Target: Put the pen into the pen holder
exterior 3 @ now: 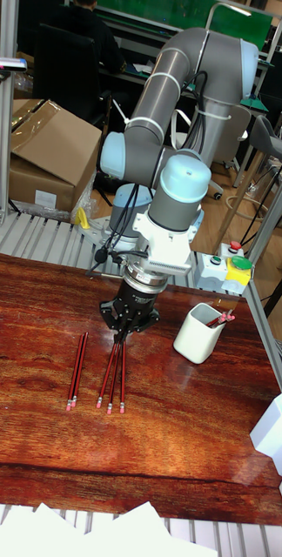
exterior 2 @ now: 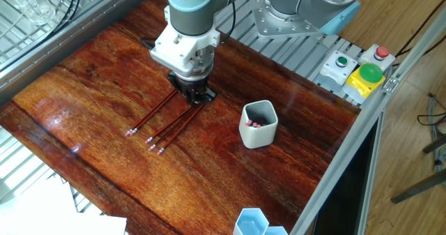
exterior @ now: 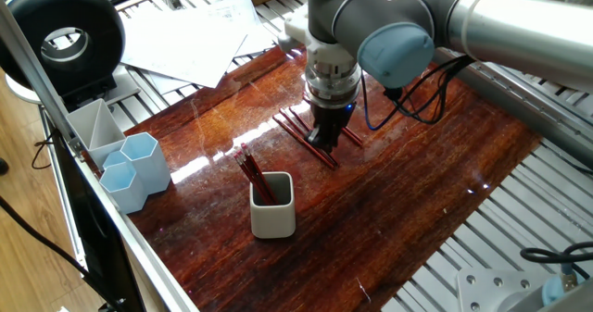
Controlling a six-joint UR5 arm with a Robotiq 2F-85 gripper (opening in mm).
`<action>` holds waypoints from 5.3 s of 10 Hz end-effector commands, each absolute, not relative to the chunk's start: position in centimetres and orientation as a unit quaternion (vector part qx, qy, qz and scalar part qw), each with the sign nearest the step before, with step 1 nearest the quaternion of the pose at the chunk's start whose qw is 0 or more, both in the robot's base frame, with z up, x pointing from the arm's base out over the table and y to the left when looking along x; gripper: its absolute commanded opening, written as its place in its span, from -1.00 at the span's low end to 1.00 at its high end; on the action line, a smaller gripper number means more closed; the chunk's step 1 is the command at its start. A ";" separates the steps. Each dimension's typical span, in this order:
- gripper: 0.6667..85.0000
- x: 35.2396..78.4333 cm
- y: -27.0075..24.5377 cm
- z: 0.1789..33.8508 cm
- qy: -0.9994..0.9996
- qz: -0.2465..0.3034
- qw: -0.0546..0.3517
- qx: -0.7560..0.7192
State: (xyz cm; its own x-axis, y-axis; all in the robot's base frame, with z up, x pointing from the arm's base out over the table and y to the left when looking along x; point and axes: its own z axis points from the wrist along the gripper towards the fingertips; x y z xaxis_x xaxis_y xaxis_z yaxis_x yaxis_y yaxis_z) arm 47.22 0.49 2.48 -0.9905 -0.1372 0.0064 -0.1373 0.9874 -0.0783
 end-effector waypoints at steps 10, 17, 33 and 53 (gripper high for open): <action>-0.56 46.4 1.3 2.5 -0.998 0.020 0.015 0.061; -0.64 48.7 1.1 2.6 -0.997 0.028 -0.029 0.067; -0.60 46.0 3.7 13.2 -0.999 0.029 0.005 0.013; -0.47 55.3 2.1 6.4 -0.998 0.022 0.048 0.022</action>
State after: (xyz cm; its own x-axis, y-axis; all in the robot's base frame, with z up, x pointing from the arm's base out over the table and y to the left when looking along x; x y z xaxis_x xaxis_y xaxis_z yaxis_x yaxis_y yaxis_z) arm 53.17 2.74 7.49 -0.9966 -0.0289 0.0776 -0.0330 0.9982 -0.0511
